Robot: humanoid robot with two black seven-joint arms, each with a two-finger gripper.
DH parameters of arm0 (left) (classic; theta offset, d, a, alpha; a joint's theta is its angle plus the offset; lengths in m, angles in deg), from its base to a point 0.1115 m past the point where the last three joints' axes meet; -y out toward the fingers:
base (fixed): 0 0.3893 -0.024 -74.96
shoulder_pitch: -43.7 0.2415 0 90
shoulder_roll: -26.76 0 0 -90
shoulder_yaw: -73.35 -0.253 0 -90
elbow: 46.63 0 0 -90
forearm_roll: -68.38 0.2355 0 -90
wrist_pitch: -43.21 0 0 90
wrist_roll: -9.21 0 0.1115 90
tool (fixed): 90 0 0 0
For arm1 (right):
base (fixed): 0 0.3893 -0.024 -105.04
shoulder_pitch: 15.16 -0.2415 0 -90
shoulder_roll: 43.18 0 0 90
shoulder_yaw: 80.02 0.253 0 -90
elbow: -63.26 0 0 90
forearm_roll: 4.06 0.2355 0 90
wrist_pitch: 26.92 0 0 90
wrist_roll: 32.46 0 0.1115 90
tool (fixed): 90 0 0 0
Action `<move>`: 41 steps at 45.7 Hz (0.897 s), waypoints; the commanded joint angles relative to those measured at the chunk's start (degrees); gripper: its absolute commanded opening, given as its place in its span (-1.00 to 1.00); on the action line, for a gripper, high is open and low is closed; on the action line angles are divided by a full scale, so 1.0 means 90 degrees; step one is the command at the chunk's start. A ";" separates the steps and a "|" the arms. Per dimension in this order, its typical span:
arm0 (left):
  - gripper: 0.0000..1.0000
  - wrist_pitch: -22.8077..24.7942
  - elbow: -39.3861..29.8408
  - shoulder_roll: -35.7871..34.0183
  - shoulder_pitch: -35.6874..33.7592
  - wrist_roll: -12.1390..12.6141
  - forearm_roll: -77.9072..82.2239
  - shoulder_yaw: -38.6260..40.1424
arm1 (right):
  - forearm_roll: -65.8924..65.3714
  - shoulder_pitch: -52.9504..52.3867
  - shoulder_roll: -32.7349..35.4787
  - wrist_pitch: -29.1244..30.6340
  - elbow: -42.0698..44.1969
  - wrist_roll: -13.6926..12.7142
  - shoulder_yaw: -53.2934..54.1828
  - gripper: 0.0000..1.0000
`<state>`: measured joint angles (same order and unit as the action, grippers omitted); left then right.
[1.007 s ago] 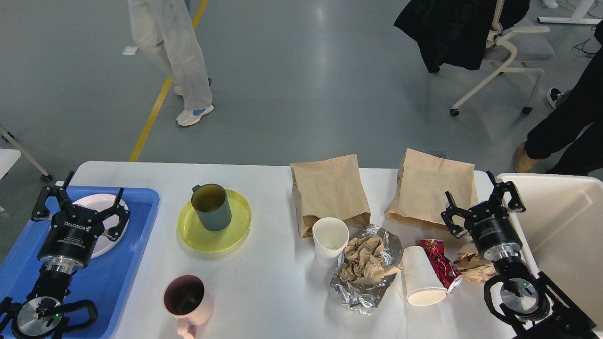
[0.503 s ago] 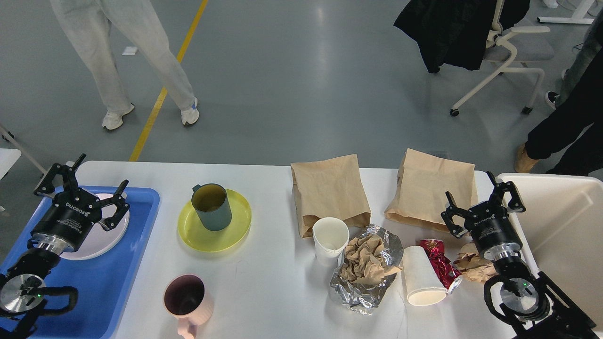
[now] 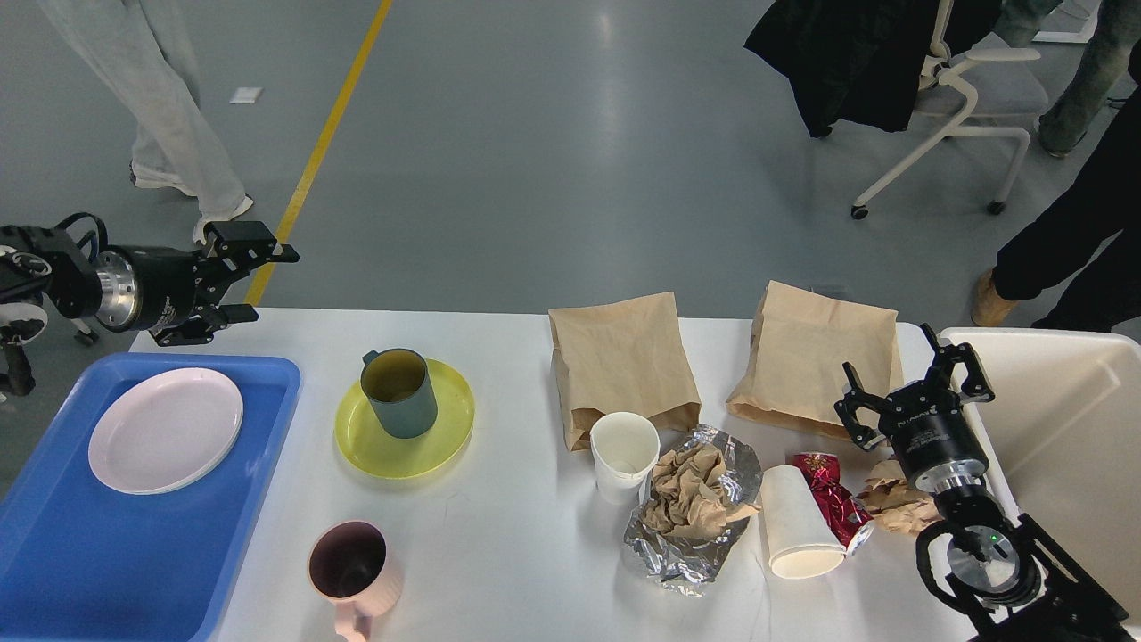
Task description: Tidy desktop
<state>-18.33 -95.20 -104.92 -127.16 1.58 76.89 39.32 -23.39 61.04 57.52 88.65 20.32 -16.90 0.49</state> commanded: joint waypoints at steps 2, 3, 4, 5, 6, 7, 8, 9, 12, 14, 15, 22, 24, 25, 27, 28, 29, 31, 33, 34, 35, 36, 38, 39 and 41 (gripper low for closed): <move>0.93 0.0050 -0.0053 0.1123 -0.1307 0.0076 -0.0028 -0.2037 | -0.0001 0.0009 0.0003 0.0009 -0.0005 0.0000 0.0000 1.00; 0.93 0.0109 -0.0053 0.1279 -0.1414 0.0096 -0.0028 -0.2203 | -0.0001 0.0009 0.0003 0.0000 -0.0005 0.0000 0.0000 1.00; 0.93 0.0206 -0.0062 0.1436 -0.1532 0.0125 -0.0028 -0.2340 | -0.0001 0.0009 0.0003 0.0009 -0.0005 0.0000 0.0000 1.00; 0.93 0.0313 -0.0053 0.1592 -0.1649 0.0164 -0.0018 -0.2467 | -0.0001 0.0009 0.0003 0.0009 -0.0005 0.0000 0.0000 1.00; 0.93 0.0430 -0.0053 0.1748 -0.1766 0.0232 -0.0008 -0.2633 | -0.0001 0.0009 0.0003 0.0009 -0.0005 0.0000 0.0000 1.00; 0.93 0.0596 -0.0062 0.1904 -0.1922 0.0300 -0.0008 -0.2828 | -0.0001 0.0009 0.0003 0.0009 -0.0005 0.0000 0.0000 1.00; 0.93 0.0772 -0.0062 0.2032 -0.2078 0.0388 -0.0008 -0.3013 | -0.0001 0.0009 0.0003 0.0009 -0.0005 0.0000 0.0000 1.00; 0.93 0.0967 -0.0062 0.2168 -0.2263 0.0476 -0.0008 -0.3151 | -0.0001 0.0009 0.0003 0.0009 -0.0005 0.0000 0.0000 1.00; 0.93 0.1698 -0.0101 0.2530 -0.2752 0.0652 -0.0008 -0.3493 | -0.0001 0.0009 0.0003 0.0009 -0.0005 0.0000 0.0000 1.00; 0.93 0.2206 -0.0169 0.2706 -0.3006 0.0692 -0.0008 -0.3630 | -0.0001 0.0009 0.0003 0.0009 -0.0005 0.0000 0.0000 1.00; 0.93 0.2480 -0.0218 0.2774 -0.3162 0.0692 -0.0008 -0.3679 | -0.0001 0.0009 0.0003 0.0009 -0.0005 0.0000 0.0000 1.00; 0.93 0.2949 -0.1320 0.2912 -0.4529 0.0555 -0.0028 -0.3855 | -0.0001 0.0009 0.0003 0.0000 0.0005 0.0000 0.0000 1.00; 0.93 0.2949 -0.1759 0.2980 -0.4900 0.0536 -0.0057 -0.4030 | -0.0001 0.0009 0.0003 0.0009 0.0005 0.0000 0.0000 1.00; 0.93 0.2949 -0.1965 0.3067 -0.5086 0.0526 -0.0096 -0.4157 | -0.0001 0.0009 -0.0007 0.0009 0.0005 0.0000 0.0000 1.00; 0.93 0.2949 -0.2394 0.3263 -0.5437 0.0468 -0.0300 -0.4430 | -0.0001 0.0009 -0.0007 0.0000 0.0005 0.0000 0.0000 1.00; 0.93 0.2941 -0.2648 0.3302 -0.5623 0.0399 -0.0485 -0.4538 | -0.0001 0.0009 -0.0007 0.0009 0.0005 0.0000 0.0000 1.00; 0.93 0.2825 -0.2882 0.3332 -0.5799 0.0312 -0.0728 -0.4664 | -0.0001 0.0009 -0.0007 0.0009 0.0005 0.0000 0.0000 1.00; 0.93 0.2533 -0.3380 0.3351 -0.6131 0.0155 -0.1207 -0.4889 | -0.0001 -0.0001 -0.0007 0.0000 0.0005 0.0000 0.0000 1.00; 0.93 0.2211 -0.3937 0.3390 -0.6424 0.0009 -0.1608 -0.5172 | -0.0001 -0.0001 -0.0007 0.0000 0.0005 0.0000 0.0000 1.00; 0.93 0.2054 -0.4200 0.3419 -0.6590 -0.0040 -0.1774 -0.5299 | -0.0001 -0.0001 -0.0007 0.0000 0.0005 0.0000 0.0000 1.00; 0.93 0.1898 -0.4474 0.3449 -0.6727 -0.0089 -0.1921 -0.5407 | -0.0001 0.0009 -0.0007 0.0000 0.0005 0.0000 0.0000 1.00; 0.93 0.1761 -0.4718 0.3468 -0.6863 -0.0119 -0.2038 -0.5476 | -0.0001 -0.0001 -0.0007 0.0009 0.0015 0.0000 0.0000 1.00; 0.93 0.1594 -0.5148 0.3498 -0.7098 -0.0148 -0.2175 -0.5593 | -0.0001 -0.0001 -0.0007 0.0009 0.0015 0.0000 0.0000 1.00; 0.93 0.1555 -0.5324 0.3498 -0.7205 -0.0167 -0.2205 -0.5613 | -0.0001 -0.0001 -0.0007 0.0000 0.0005 0.0000 0.0000 1.00; 0.93 0.1516 -0.5627 0.3478 -0.7449 -0.0216 -0.2234 -0.5671 | -0.0001 -0.0001 -0.0007 0.0000 0.0015 0.0000 0.0000 1.00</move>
<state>-1.84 -137.14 -73.82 -188.63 0.82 59.41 -9.48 -23.40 61.06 57.45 88.68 20.41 -16.90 0.49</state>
